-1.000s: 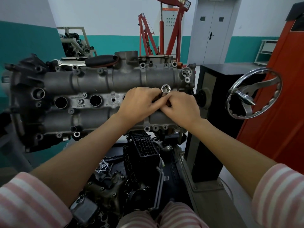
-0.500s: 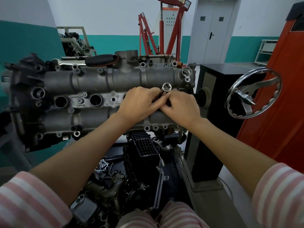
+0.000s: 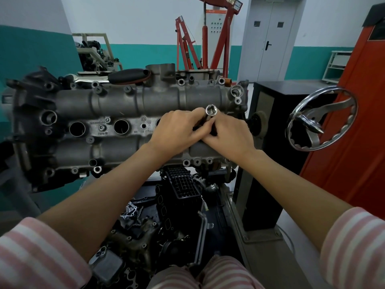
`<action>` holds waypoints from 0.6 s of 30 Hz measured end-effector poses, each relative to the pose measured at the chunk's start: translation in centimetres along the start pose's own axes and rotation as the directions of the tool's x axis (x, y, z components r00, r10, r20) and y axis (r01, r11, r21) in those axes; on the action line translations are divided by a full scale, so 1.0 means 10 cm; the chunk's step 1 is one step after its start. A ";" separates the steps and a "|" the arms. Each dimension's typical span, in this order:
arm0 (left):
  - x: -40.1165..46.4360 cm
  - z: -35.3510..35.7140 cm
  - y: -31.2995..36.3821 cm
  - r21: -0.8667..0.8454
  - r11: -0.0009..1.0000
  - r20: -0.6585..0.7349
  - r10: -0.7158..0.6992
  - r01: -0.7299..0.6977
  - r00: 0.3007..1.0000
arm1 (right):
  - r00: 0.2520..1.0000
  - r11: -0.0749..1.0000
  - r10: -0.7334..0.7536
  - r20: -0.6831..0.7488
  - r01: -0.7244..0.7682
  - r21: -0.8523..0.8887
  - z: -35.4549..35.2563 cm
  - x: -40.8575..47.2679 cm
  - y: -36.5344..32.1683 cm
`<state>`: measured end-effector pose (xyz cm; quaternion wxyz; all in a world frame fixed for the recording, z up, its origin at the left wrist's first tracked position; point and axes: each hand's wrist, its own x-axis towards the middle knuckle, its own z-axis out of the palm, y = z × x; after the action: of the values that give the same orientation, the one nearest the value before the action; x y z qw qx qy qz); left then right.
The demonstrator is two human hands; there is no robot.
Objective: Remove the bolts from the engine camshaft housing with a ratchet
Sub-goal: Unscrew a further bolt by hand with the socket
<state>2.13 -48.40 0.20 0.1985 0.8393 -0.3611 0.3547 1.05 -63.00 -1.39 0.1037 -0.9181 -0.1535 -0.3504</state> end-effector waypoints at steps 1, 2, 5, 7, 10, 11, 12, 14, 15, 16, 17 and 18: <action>0.00 0.00 -0.01 -0.003 1.000 0.001 0.005 -0.005 1.000 | 1.000 1.000 0.000 0.003 0.000 -0.006 0.00 0.00 0.00; 0.00 0.00 -0.01 -0.008 1.000 0.000 0.010 -0.010 1.000 | 1.000 1.000 -0.003 0.000 0.003 0.000 0.00 -0.01 -0.01; 0.00 -0.01 0.00 -0.001 1.000 0.007 0.020 -0.020 1.000 | 1.000 1.000 -0.013 -0.008 0.013 0.027 0.00 -0.02 -0.01; 0.00 -0.01 0.01 0.024 1.000 0.022 0.014 -0.014 1.000 | 1.000 1.000 -0.003 0.008 0.003 0.004 0.01 -0.01 0.01; 0.00 -0.02 0.02 0.023 1.000 0.021 0.008 -0.008 1.000 | 1.000 1.000 0.002 0.016 -0.002 -0.001 0.00 -0.01 0.01; -0.01 -0.02 0.03 0.017 1.000 0.018 0.010 -0.011 1.000 | 1.000 1.000 -0.002 0.014 0.002 0.009 -0.01 -0.01 0.00; -0.01 -0.02 0.03 0.017 1.000 0.016 0.016 -0.016 1.000 | 1.000 1.000 -0.007 0.012 0.007 0.016 -0.01 -0.01 0.00; -0.01 -0.02 0.03 0.028 0.999 0.014 0.028 -0.029 0.999 | 1.000 1.000 -0.008 0.003 0.008 0.027 -0.01 -0.01 -0.01; -0.01 -0.01 0.03 0.029 0.999 0.012 0.032 -0.032 0.999 | 1.000 1.000 -0.004 -0.002 0.004 0.031 -0.01 -0.01 -0.01; 0.00 -0.01 0.02 0.024 0.999 0.008 0.030 -0.030 1.000 | 1.000 1.000 0.003 -0.002 -0.003 0.030 -0.01 0.00 -0.01; 0.00 -0.01 0.01 0.015 1.000 0.006 0.025 -0.025 1.000 | 1.000 1.000 0.007 0.000 -0.007 0.020 0.00 0.00 -0.01; 0.00 -0.01 0.00 0.009 1.000 0.005 0.020 -0.020 1.000 | 1.000 1.000 0.007 0.000 -0.007 0.011 0.00 0.00 -0.01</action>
<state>2.06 -48.36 0.25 0.1903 0.8375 -0.3681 0.3562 1.03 -62.93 -1.38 0.1100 -0.9180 -0.1524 -0.3491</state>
